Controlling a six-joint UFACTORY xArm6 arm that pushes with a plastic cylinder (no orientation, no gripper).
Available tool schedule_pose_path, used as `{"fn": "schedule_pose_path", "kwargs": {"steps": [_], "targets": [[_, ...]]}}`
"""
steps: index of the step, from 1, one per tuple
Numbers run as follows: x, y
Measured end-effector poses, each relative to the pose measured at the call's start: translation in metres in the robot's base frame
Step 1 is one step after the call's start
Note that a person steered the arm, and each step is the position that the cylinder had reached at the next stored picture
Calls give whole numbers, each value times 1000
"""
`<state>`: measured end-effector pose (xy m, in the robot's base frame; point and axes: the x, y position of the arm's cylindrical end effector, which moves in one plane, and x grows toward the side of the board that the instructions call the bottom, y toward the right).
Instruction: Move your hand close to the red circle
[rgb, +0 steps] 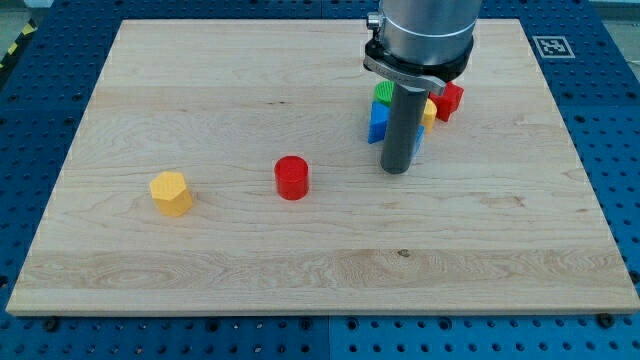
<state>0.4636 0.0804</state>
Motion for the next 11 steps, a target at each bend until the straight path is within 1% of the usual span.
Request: {"fn": "schedule_pose_path", "kwargs": {"steps": [2,4,5,6,8,9,11], "targets": [[15,0],[15,-6],[6,-26],[-1,-34],[-3,-54],[-3,-75],[-3,-83]]}}
